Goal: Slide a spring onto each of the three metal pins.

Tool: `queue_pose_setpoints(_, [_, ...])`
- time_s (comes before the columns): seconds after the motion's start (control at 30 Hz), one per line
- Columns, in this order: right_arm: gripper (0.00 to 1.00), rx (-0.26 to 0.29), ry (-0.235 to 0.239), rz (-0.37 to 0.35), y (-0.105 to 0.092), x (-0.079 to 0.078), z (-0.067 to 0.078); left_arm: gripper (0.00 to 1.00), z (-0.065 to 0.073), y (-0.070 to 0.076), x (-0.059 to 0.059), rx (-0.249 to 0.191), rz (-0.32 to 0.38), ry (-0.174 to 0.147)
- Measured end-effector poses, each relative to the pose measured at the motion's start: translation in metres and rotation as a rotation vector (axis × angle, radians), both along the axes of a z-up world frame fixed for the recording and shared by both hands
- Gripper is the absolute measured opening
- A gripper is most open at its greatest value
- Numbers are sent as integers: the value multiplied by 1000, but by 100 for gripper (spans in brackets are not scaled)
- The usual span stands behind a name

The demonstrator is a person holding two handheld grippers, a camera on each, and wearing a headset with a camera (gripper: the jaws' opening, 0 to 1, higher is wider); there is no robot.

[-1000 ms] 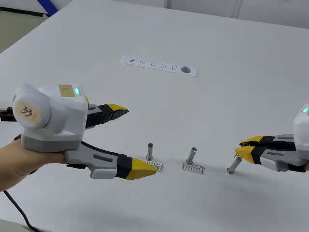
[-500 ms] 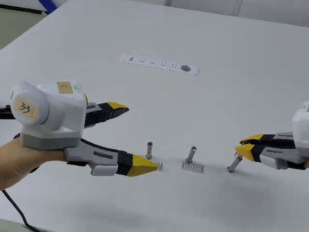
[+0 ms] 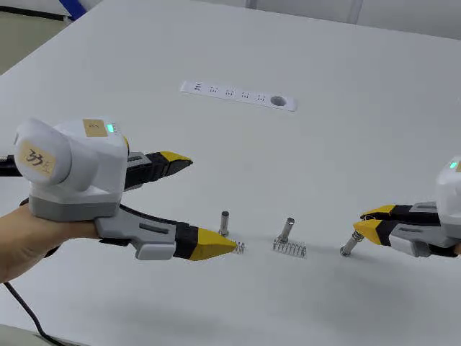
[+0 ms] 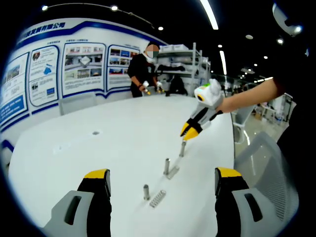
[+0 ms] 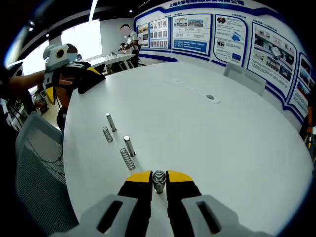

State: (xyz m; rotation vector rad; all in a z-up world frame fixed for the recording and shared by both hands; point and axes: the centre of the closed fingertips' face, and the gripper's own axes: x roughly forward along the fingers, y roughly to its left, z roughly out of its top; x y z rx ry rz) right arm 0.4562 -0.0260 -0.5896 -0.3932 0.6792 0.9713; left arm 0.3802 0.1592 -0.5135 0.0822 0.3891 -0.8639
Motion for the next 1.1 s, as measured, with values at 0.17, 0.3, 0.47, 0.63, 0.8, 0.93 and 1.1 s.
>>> queue_pose_setpoints(0.17, [12,-12,7,6,1,-1,-11,89,-1,3,-1,3,8,4])
queue_pose_setpoints(0.3, [12,-11,7,2,2,-1,-19,88,-2,5,-2,8,13,11])
queue_pose_setpoints(0.47, [12,-19,23,-6,0,-1,-29,88,-2,6,-2,7,18,13])
queue_pose_setpoints(0.63, [12,-14,36,-24,-2,-1,-35,88,-4,8,-2,17,20,17])
queue_pose_setpoints(0.8, [12,-23,42,-22,-3,-3,-39,88,-6,8,-4,22,20,23])
queue_pose_setpoints(0.93, [12,-20,51,-21,-2,-4,-41,87,-2,10,-3,2,33,20])
queue_pose_setpoints(1.1, [13,-26,44,-18,-3,-4,-42,87,-1,10,-3,6,32,16])
